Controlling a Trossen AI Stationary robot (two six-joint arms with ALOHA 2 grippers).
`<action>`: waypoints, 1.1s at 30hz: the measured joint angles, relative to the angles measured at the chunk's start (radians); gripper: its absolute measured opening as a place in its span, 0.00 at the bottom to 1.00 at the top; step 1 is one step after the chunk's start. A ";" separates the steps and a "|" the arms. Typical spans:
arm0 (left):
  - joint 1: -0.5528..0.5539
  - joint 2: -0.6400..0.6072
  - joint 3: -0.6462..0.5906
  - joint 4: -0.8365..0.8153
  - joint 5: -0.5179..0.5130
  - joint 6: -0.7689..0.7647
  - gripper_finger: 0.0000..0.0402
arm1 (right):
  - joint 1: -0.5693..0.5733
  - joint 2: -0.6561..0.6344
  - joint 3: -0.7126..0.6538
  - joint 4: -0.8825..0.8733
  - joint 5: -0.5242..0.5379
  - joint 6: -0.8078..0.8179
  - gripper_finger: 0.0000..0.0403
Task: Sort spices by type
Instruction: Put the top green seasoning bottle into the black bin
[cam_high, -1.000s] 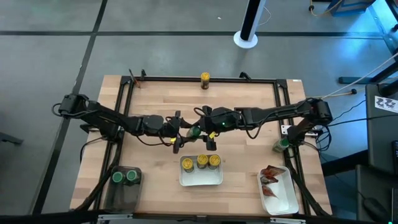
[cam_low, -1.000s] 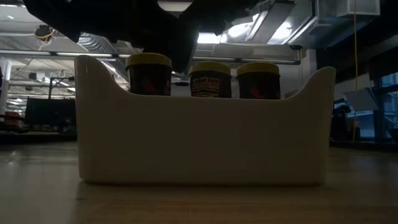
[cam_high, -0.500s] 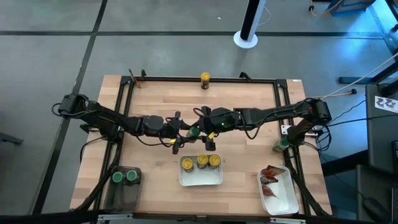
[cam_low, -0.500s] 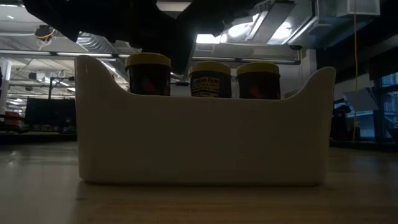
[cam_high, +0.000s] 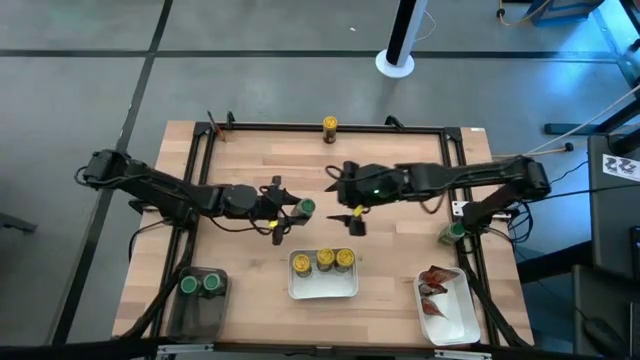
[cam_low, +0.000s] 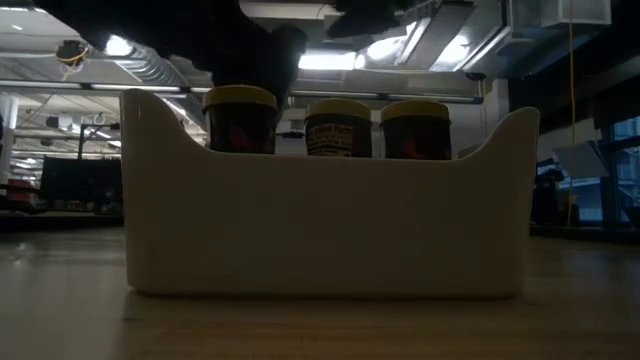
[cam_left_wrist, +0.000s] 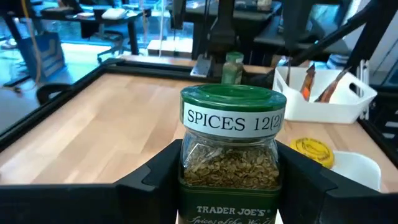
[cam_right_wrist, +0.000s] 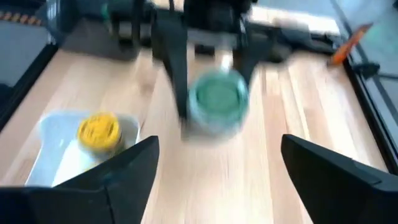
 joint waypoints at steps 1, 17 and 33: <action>-0.009 -0.018 0.008 -0.037 -0.017 -0.002 0.45 | 0.000 -0.021 0.000 -0.035 0.000 0.000 0.84; -0.313 -0.169 0.258 -0.583 -0.252 -0.228 0.45 | 0.000 -0.289 -0.404 0.132 0.011 0.055 0.85; -0.661 -0.118 0.316 -0.597 -0.487 -0.624 0.45 | -0.001 -0.276 -0.431 0.228 -0.007 0.029 0.85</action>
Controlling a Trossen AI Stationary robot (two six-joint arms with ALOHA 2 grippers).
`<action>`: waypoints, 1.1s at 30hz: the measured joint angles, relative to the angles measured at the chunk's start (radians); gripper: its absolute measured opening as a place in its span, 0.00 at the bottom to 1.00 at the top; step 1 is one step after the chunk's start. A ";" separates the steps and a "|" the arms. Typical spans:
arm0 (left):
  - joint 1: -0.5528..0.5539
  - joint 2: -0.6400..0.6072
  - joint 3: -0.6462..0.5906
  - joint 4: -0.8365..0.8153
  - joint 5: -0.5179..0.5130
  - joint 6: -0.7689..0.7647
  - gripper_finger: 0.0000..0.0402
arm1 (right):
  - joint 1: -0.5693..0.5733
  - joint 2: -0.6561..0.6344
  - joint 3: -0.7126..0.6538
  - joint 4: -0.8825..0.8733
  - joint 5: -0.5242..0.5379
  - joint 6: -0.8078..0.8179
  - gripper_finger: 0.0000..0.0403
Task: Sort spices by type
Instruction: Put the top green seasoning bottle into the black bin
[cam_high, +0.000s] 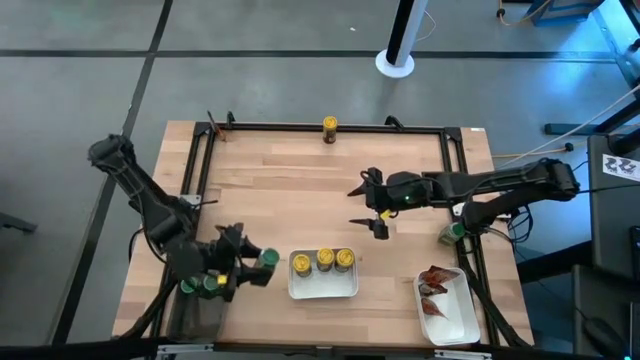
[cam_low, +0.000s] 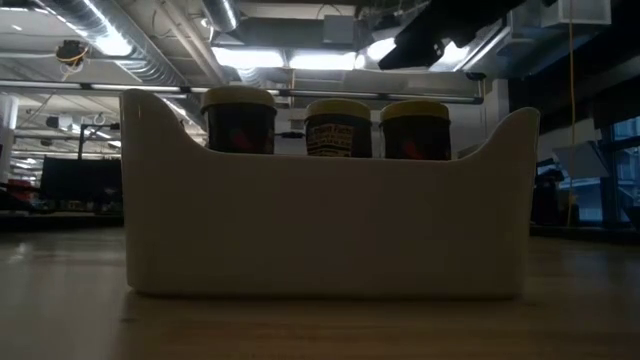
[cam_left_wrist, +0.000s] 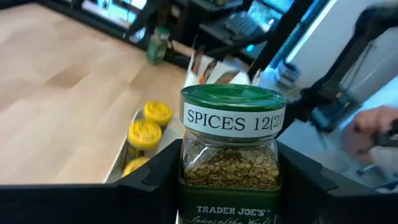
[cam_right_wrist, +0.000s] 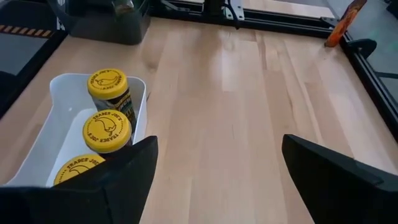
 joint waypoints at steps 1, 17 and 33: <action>-0.013 0.020 0.000 -0.001 -0.017 -0.015 0.45 | 0.000 0.006 -0.001 0.006 0.000 0.000 0.85; -0.142 0.482 -0.001 0.012 -0.246 -0.343 0.45 | 0.000 0.057 -0.001 0.070 -0.027 -0.001 0.85; -0.213 0.664 -0.001 0.021 -0.511 -0.468 0.45 | 0.000 0.057 -0.001 0.168 -0.026 -0.008 0.85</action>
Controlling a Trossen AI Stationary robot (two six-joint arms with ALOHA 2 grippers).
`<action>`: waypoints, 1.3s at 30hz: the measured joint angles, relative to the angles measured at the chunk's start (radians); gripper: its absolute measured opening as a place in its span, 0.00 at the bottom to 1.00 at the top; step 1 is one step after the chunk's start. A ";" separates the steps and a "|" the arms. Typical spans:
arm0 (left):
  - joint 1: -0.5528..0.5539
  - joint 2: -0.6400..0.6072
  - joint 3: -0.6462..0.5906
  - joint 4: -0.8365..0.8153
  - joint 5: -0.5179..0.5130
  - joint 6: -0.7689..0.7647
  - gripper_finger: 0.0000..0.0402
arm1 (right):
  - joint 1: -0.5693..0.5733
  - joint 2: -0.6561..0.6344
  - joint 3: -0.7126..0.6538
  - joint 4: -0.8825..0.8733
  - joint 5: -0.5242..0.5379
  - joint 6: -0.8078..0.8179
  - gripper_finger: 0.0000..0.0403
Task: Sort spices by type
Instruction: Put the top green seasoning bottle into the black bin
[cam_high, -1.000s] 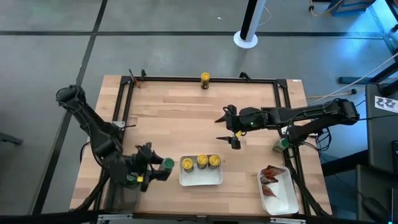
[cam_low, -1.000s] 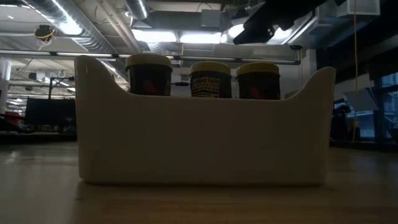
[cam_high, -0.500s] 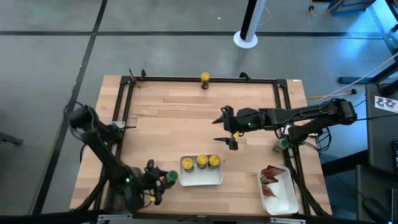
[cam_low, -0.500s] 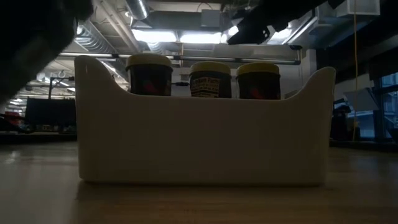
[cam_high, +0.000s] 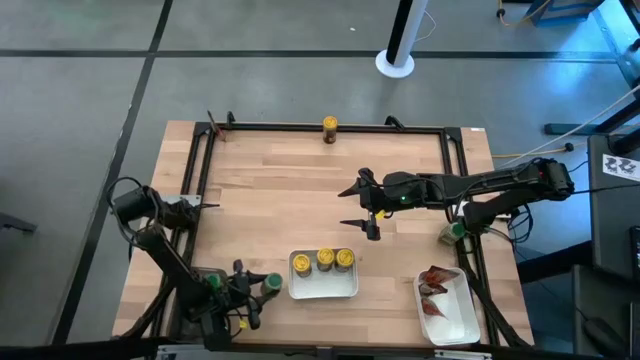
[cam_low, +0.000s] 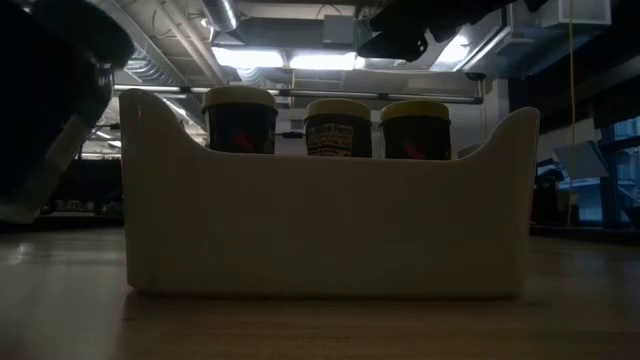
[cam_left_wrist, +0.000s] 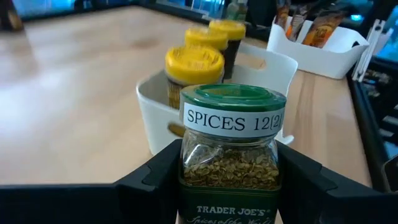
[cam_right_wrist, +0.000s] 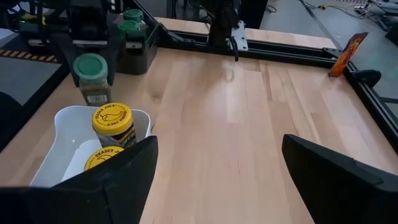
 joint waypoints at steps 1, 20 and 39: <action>0.000 -0.008 0.000 -0.002 -0.009 0.035 0.45 | 0.000 0.000 0.000 0.000 0.000 -0.003 0.85; -0.001 0.054 -0.083 0.069 -0.098 -0.019 0.45 | 0.001 0.000 0.000 0.002 0.000 0.013 0.85; 0.000 0.139 -0.083 0.171 -0.080 0.001 0.64 | 0.001 0.000 0.000 -0.004 0.000 0.016 0.85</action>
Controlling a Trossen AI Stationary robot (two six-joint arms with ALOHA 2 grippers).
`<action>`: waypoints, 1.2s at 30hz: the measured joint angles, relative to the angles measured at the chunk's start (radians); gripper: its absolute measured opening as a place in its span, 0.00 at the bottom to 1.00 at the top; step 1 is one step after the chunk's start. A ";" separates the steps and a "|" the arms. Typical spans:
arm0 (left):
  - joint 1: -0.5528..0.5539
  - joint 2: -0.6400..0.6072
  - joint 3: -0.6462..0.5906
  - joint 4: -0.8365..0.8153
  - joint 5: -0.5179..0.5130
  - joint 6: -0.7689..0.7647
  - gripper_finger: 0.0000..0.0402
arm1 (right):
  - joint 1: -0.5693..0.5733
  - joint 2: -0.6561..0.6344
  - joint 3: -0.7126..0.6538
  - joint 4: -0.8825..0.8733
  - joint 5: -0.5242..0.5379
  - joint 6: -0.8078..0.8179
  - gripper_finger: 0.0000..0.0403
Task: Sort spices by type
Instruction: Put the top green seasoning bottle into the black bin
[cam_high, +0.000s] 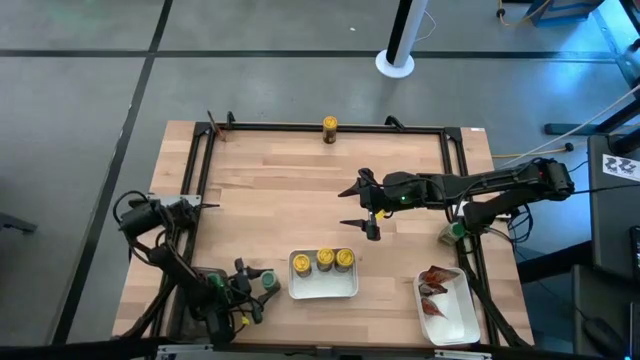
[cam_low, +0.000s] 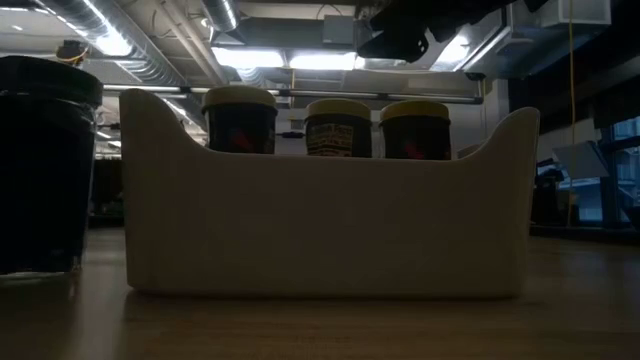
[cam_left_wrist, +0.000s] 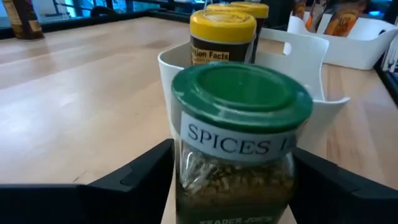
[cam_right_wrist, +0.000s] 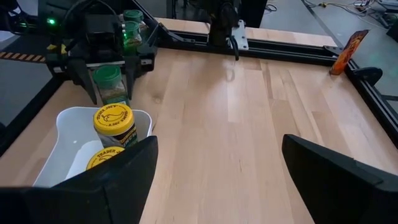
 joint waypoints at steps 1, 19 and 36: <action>0.000 -0.003 0.000 -0.001 0.003 0.000 0.64 | 0.000 0.000 0.000 -0.001 0.000 0.000 0.85; 0.066 -0.384 0.000 -0.139 0.393 0.213 0.65 | 0.000 0.000 0.000 -0.002 -0.034 -0.008 0.85; 0.243 -0.460 0.105 -0.415 0.848 0.264 0.65 | 0.000 0.000 0.000 -0.003 -0.080 -0.021 0.85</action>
